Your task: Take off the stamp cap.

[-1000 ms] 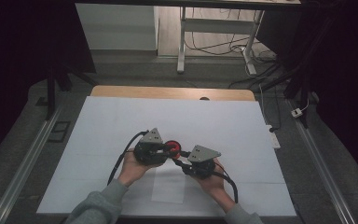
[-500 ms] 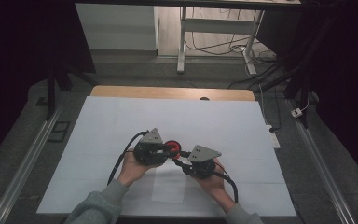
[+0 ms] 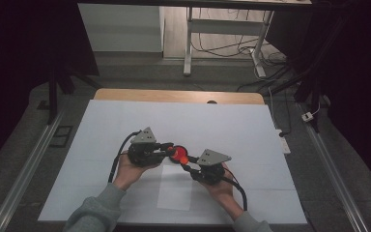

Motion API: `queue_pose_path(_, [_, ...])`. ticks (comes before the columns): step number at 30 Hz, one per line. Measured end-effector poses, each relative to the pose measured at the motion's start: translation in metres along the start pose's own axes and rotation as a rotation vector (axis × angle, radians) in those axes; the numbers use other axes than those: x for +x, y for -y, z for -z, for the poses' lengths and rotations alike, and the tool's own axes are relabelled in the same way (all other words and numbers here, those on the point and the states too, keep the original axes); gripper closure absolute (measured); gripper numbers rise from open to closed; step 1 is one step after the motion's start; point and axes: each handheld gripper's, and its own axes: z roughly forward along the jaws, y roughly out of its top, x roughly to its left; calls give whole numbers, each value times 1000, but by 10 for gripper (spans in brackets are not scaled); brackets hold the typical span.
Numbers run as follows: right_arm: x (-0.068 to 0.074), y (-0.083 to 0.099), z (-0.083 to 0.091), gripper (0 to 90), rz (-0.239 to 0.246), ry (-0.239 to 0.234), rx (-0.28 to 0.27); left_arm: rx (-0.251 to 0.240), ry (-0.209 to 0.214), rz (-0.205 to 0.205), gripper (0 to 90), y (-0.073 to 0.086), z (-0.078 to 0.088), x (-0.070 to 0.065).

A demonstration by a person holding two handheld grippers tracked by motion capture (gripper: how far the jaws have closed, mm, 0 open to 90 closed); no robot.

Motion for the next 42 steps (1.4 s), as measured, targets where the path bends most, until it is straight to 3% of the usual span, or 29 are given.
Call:
queue_pose_path(21, [-6,6,10,651,-19,16,0,9,16,28,728,2,-3,1])
queue_pose_path(42, [-19,27,43,648,-63,86,-8,41,7,30,726,5,-6,3])
